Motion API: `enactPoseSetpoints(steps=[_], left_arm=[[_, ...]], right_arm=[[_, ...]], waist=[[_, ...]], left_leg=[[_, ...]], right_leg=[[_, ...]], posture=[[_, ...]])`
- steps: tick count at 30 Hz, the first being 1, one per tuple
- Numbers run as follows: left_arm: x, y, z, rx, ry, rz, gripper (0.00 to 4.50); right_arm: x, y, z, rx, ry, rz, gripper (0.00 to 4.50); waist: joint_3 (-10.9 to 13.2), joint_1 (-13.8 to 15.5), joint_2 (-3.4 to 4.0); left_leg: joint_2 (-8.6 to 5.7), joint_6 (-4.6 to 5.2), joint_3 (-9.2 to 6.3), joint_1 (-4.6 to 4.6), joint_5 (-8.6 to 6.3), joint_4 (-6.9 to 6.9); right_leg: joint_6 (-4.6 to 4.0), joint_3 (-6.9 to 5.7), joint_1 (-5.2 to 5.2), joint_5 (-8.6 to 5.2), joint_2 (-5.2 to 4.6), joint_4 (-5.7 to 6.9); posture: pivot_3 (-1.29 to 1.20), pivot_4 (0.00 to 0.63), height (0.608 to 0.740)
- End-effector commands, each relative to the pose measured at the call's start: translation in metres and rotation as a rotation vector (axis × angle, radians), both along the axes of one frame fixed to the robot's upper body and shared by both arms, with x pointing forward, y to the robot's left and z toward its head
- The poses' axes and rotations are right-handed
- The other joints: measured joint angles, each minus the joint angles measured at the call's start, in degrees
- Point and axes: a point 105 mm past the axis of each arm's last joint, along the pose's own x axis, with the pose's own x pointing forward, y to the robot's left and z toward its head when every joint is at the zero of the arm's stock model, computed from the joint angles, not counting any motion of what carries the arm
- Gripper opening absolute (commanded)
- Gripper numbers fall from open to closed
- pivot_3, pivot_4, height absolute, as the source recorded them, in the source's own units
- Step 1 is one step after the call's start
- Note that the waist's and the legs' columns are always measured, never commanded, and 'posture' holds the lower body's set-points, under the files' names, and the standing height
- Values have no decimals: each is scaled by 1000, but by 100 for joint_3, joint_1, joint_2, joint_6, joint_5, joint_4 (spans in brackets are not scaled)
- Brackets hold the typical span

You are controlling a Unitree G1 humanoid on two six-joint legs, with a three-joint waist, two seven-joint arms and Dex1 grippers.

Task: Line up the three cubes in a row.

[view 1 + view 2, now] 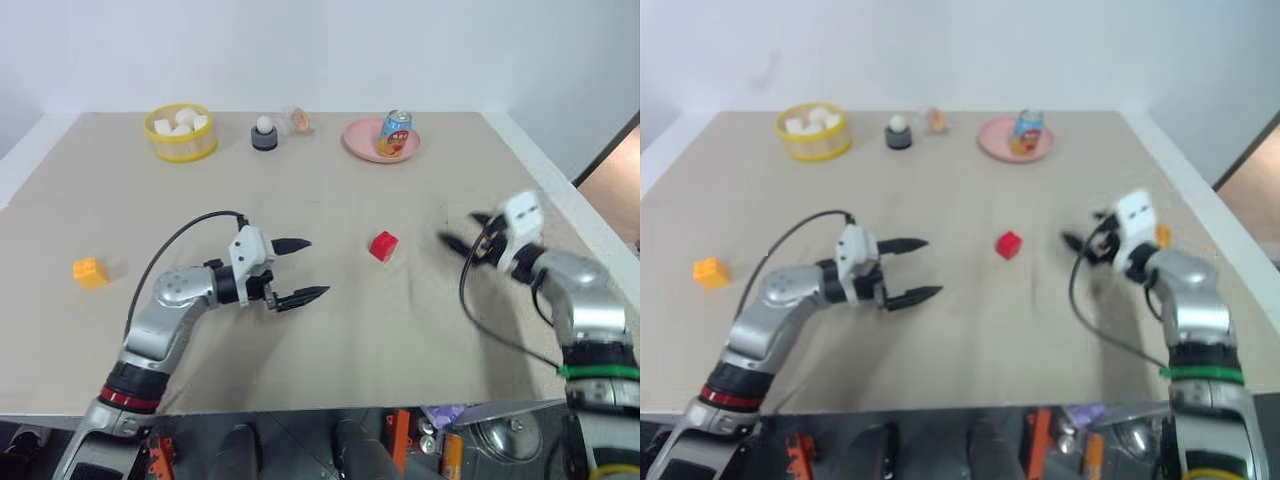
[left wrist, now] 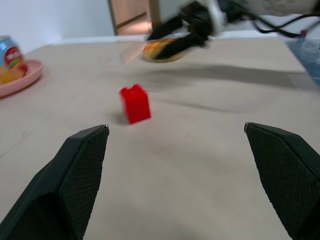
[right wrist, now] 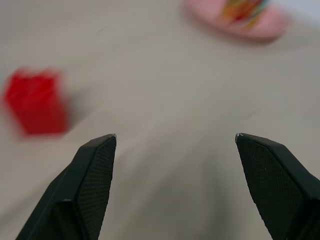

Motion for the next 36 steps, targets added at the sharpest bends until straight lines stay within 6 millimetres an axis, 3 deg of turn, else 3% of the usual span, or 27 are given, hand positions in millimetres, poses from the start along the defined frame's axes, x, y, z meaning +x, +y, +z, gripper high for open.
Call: enactPoseSetpoints(steps=[1,10,16,36], left_arm=[[-7,-1,12,-20,-42,-16,4500],[-8,-8,9,-22,-37,-37,4500],[-7,-10,10,-30,-42,-46,4500],[-5,-4,12,-39,-48,-8,4500]], right_arm=[[-9,11,10,-1,-21,38,3927],[-13,44,-16,55,22,67,3927],[1,43,-26,71,23,11,3927],[39,81,-30,111,-2,83,3927]], waist=[[0,-2,0],[-1,-28,-1],[-1,-28,-1],[-1,-127,-2]], left_leg=[[0,0,2,0,0,5],[1,2,-3,30,3,11],[0,2,-3,23,2,9],[2,3,-7,51,3,7]], right_leg=[[0,0,1,2,0,0],[-22,-1,16,22,4,0],[-13,-1,15,15,4,-2],[-26,0,31,25,10,-1]], posture=[[0,150,740],[0,150,740],[0,150,740],[0,150,740]])
